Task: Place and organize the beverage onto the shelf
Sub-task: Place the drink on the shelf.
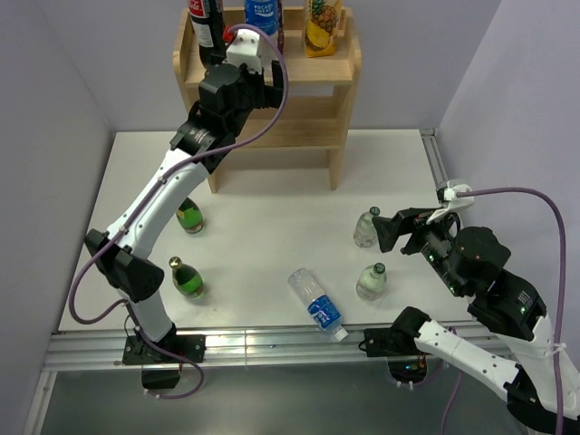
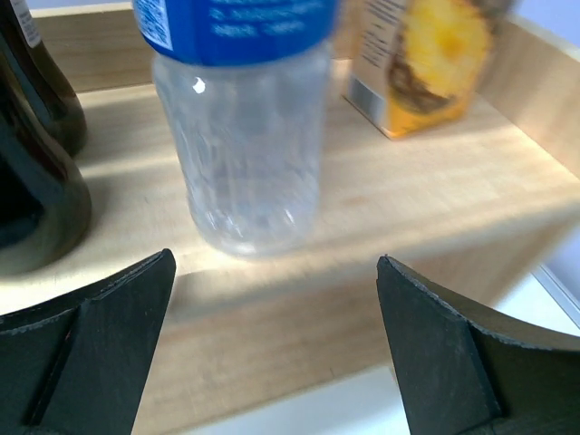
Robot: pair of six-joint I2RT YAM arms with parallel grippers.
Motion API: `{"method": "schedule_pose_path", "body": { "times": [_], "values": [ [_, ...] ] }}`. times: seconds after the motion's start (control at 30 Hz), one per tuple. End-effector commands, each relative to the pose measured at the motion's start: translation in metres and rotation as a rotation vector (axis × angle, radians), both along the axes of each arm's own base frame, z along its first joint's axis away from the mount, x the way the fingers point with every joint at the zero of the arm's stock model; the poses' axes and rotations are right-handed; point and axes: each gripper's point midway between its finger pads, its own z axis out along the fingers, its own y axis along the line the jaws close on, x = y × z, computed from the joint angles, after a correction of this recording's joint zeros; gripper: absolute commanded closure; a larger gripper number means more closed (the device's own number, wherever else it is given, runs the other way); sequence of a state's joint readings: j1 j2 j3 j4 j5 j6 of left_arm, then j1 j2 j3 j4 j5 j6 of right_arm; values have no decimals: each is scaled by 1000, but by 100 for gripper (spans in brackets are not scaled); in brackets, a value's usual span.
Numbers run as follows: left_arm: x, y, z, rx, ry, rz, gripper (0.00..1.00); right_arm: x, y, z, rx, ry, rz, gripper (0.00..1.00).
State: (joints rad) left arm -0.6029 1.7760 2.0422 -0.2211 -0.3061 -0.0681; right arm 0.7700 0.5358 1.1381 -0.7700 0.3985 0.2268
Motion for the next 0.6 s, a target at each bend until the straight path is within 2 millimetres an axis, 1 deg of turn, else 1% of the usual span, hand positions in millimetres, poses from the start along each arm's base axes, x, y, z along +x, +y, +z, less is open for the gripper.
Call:
{"method": "schedule_pose_path", "body": {
  "times": [0.0, 0.03, 0.1, 0.13, 0.17, 0.2, 0.23, 0.27, 0.3, 0.33, 0.37, 0.4, 0.43, 0.47, 0.5, 0.53, 0.57],
  "values": [
    [-29, 13, 41, -76, -79, -2, 0, 4, 5, 9, 20, -23, 1, 6],
    [-32, 15, 44, -84, -83, -1, 0, 5, 5, 9, 20, -22, 3, 6],
    [-36, 18, 41, -82, -61, 7, 0, 5, 6, 9, 24, -23, 1, 5],
    [-44, 18, 45, -86, -63, -2, 0, 5, 6, 9, 23, -23, 4, 5],
    [-45, 17, 36, -73, -48, -6, 1, 5, 7, 9, 16, -26, 10, 5],
    [-50, 16, 33, -67, -44, -15, 0, 5, 7, 8, 17, -28, 10, 5],
    [-63, 16, 39, -64, -58, -39, 0, 4, 6, 9, 16, -33, 14, 5],
    [-68, 12, 27, -41, -38, -57, 1, 4, 7, 9, 11, -36, 21, 5],
    [-75, 11, 25, -30, -36, -70, 0, 3, 7, 11, 14, -43, 26, 5],
    [-91, 6, 31, -21, -51, -110, 0, 2, 7, 12, 10, -45, 28, 5],
    [-97, 2, 20, 5, -30, -128, 0, 2, 6, 12, 9, -48, 29, 5],
    [-104, 1, 13, 22, -15, -141, 0, 1, 5, 14, 9, -56, 31, 5],
    [-119, -4, 17, 24, -27, -181, 0, 1, 5, 16, 10, -61, 33, 5],
    [-123, -8, 4, 48, -9, -198, 0, 0, 5, 17, 13, -67, 38, 5],
    [-128, -10, -1, 62, -7, -207, 0, -1, 6, 19, 19, -78, 46, 5],
    [-139, -14, -1, 67, -8, -227, 0, -2, 6, 21, 23, -86, 51, 5],
    [-142, -15, -12, 84, 15, -222, 0, -2, 7, 21, 24, -88, 57, 5]
  ]
}}
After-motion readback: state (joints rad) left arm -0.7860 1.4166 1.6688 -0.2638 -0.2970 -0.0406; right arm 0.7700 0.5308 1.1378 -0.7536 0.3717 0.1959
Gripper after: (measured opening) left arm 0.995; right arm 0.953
